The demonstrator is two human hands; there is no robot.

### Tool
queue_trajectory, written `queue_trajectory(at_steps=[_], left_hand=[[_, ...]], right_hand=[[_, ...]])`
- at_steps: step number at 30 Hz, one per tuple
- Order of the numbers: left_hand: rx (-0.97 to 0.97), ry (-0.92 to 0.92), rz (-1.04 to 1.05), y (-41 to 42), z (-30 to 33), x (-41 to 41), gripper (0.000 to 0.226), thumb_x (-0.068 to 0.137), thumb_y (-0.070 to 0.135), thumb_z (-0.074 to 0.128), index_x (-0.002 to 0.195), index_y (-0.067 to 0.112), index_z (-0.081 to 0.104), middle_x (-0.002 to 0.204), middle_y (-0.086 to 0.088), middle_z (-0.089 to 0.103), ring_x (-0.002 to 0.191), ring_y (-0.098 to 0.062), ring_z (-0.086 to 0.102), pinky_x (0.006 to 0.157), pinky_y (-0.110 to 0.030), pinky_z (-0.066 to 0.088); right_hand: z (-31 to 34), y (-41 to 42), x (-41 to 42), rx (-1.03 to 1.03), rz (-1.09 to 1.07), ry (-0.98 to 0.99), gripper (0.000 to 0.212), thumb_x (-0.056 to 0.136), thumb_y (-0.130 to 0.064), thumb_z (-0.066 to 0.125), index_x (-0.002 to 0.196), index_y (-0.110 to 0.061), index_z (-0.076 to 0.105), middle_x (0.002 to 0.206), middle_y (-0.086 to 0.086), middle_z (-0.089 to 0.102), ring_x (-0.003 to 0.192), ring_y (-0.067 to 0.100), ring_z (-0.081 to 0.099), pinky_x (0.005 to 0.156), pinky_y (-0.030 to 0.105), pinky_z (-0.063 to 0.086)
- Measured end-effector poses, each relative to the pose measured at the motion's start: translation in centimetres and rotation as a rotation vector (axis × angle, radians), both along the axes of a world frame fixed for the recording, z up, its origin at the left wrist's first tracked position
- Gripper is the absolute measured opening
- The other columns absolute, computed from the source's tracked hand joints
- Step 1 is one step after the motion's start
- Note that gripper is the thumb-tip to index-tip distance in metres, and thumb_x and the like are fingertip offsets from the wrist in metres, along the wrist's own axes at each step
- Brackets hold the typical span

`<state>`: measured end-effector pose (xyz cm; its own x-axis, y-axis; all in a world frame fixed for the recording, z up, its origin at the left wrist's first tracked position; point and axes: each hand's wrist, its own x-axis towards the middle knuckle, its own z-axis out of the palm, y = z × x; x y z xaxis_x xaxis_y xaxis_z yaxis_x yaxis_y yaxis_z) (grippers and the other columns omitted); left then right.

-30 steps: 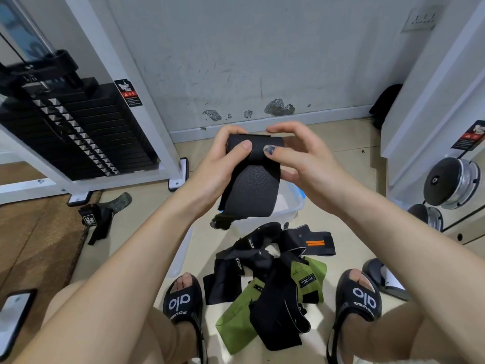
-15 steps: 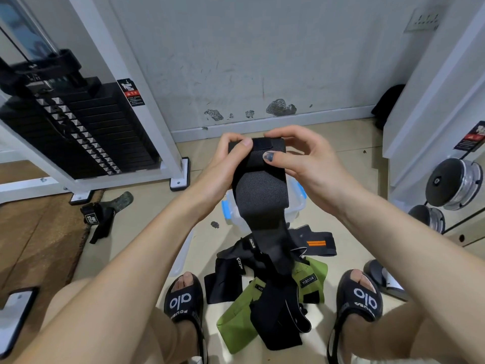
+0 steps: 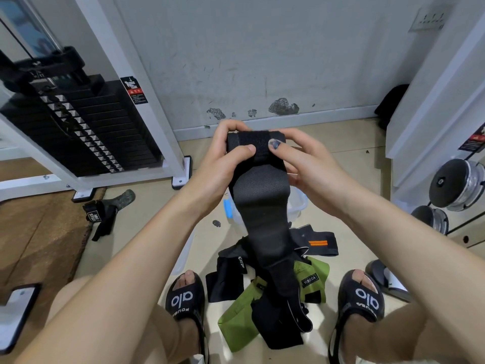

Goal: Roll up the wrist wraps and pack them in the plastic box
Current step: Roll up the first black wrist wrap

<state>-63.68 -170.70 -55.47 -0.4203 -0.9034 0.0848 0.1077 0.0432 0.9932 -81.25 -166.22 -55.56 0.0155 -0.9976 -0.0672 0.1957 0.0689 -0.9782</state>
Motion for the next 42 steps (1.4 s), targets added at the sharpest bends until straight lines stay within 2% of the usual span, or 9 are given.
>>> queue_trajectory(at_steps=[6,15,20,24,28,31,35,38,42], left_hand=[[0.123,-0.089,0.064,0.1,-1.1,-0.7,0.028,0.098,0.045,0.061,0.120,0.032,0.051,0.114,0.008,0.070,0.109,-0.010,0.069,0.092,-0.033,0.052],[0.050,-0.020,0.106,-0.1,-0.7,-0.6,0.023,0.098,0.026,0.064,0.119,0.029,0.055,0.102,0.006,0.069,0.099,-0.013,0.067,0.081,-0.028,0.052],[0.038,0.005,0.200,-0.3,-0.7,-0.4,0.039,0.092,0.036,0.066,0.125,0.019,0.057,0.110,0.002,0.072,0.113,-0.018,0.068,0.094,-0.036,0.055],[0.057,0.003,0.225,-0.1,-0.8,-0.6,0.035,0.092,0.040,0.067,0.121,0.022,0.059,0.116,-0.001,0.072,0.120,-0.025,0.067,0.106,-0.047,0.052],[0.080,0.012,0.264,-0.4,-0.7,-0.4,0.028,0.097,0.037,0.066,0.121,0.023,0.060,0.117,0.001,0.073,0.118,-0.020,0.068,0.105,-0.046,0.052],[0.096,0.007,0.253,-0.2,-0.5,-0.6,0.027,0.098,0.037,0.065,0.120,0.023,0.059,0.116,0.002,0.074,0.116,-0.019,0.069,0.096,-0.041,0.053],[0.125,0.039,0.201,0.6,-0.7,-1.2,0.040,0.096,0.041,0.065,0.125,0.016,0.057,0.130,-0.011,0.069,0.124,-0.027,0.066,0.110,-0.053,0.049],[0.161,0.059,0.186,1.0,-1.2,-1.6,0.027,0.099,0.037,0.062,0.116,0.018,0.055,0.126,-0.012,0.069,0.126,-0.030,0.064,0.113,-0.056,0.045],[0.155,0.058,0.186,1.3,-1.1,-1.8,0.018,0.102,0.032,0.060,0.112,0.019,0.054,0.115,-0.006,0.070,0.115,-0.021,0.068,0.111,-0.050,0.048]], right_hand=[[-0.6,-0.2,0.0,-0.074,-0.085,0.009,0.030,0.098,-0.007,0.066,0.127,-0.015,0.065,0.091,0.007,0.066,0.092,0.020,0.067,0.078,0.030,0.057],[-0.8,0.4,-0.1,0.027,0.045,0.017,0.044,0.097,-0.011,0.066,0.138,-0.023,0.056,0.123,0.006,0.074,0.111,0.016,0.071,0.089,0.033,0.059],[-1.9,0.6,0.9,-0.006,0.079,0.190,0.018,0.104,-0.021,0.060,0.118,-0.017,0.069,0.111,-0.002,0.078,0.105,0.014,0.073,0.096,0.035,0.058],[-2.6,0.5,1.4,-0.017,-0.019,0.232,0.024,0.101,-0.029,0.064,0.120,-0.017,0.069,0.113,0.000,0.078,0.109,0.019,0.073,0.103,0.050,0.054],[-2.5,0.9,1.7,-0.020,0.060,0.190,0.019,0.101,-0.025,0.065,0.118,-0.018,0.068,0.109,-0.003,0.078,0.105,0.012,0.073,0.094,0.032,0.058],[-3.0,0.9,1.7,-0.044,0.020,0.226,0.013,0.099,-0.019,0.067,0.112,-0.020,0.070,0.105,-0.005,0.079,0.101,0.012,0.074,0.091,0.032,0.058],[-3.7,0.8,2.3,-0.071,-0.073,0.313,0.014,0.099,-0.021,0.067,0.111,-0.027,0.071,0.106,-0.011,0.078,0.102,0.007,0.072,0.093,0.031,0.056],[-4.0,0.9,2.7,-0.054,-0.127,0.336,0.016,0.098,-0.026,0.068,0.113,-0.023,0.070,0.101,-0.010,0.078,0.093,0.001,0.072,0.077,0.021,0.055],[-4.3,0.5,2.4,-0.019,-0.097,0.304,0.017,0.096,-0.028,0.070,0.113,-0.024,0.072,0.104,-0.007,0.079,0.101,0.011,0.073,0.089,0.034,0.057]])
